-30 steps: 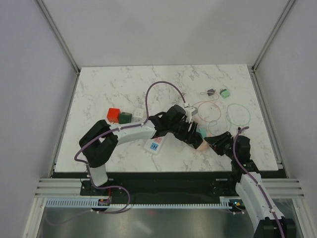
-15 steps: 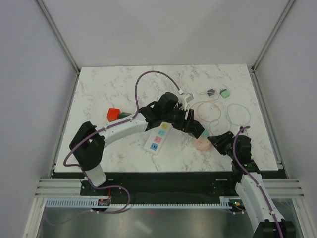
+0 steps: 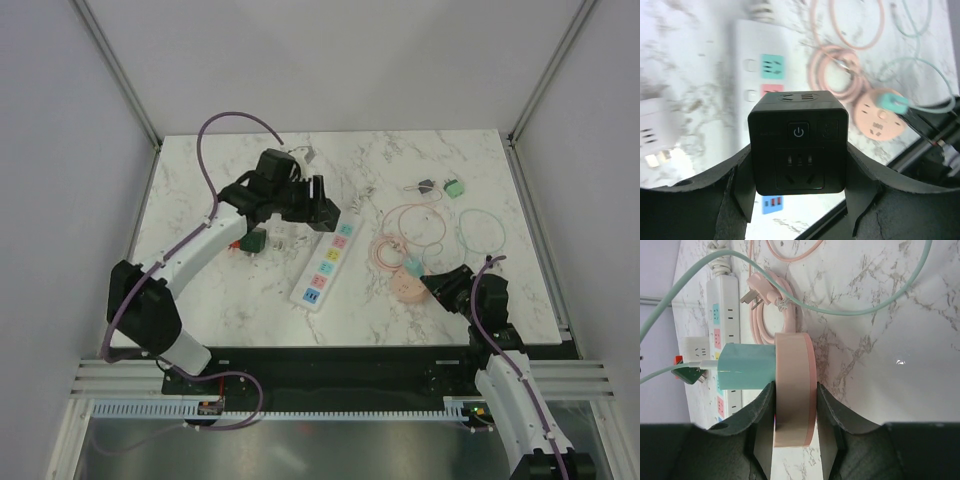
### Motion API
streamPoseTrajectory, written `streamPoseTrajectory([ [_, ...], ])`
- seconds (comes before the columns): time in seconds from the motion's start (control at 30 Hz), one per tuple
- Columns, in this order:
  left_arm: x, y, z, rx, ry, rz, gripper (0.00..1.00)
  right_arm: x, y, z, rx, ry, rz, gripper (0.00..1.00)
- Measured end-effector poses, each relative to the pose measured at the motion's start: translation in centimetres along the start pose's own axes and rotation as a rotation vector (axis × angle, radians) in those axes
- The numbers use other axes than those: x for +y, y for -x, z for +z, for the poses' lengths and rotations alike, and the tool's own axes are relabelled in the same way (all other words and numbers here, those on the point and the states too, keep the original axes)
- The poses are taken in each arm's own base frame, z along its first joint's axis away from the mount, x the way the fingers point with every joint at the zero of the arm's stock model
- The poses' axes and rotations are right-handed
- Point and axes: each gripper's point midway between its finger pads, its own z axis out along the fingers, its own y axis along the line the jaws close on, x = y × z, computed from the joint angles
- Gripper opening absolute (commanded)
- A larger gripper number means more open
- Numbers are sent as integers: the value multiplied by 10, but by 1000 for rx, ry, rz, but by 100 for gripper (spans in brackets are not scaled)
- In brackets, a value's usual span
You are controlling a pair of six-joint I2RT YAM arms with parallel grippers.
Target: Pull the plug off the socket
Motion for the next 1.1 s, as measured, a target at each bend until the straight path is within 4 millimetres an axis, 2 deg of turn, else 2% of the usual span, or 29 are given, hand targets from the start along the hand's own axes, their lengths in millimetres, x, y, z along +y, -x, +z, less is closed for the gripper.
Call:
streamPoseTrajectory([
  [0.13,52,20,1,-11,134,-72,2,0,0,0,0,1,-5,0],
  [0.27,91,16,22,38,223,-126,2,0,0,0,0,3,-11,0],
  [0.43,121,-11,61,158,296,-159,2,1,0,1,1,7,-19,0],
  [0.6,137,-29,76,218,349,-166,6,1,0,0,2,10,-23,0],
  [0.8,139,-23,77,208,362,-155,39,1,0,1,3,9,-23,0],
  [0.97,140,-24,77,212,363,-146,50,1,0,1,2,9,-23,0],
  [1.1,140,-24,77,214,362,-141,73,1,0,1,2,9,-22,0],
])
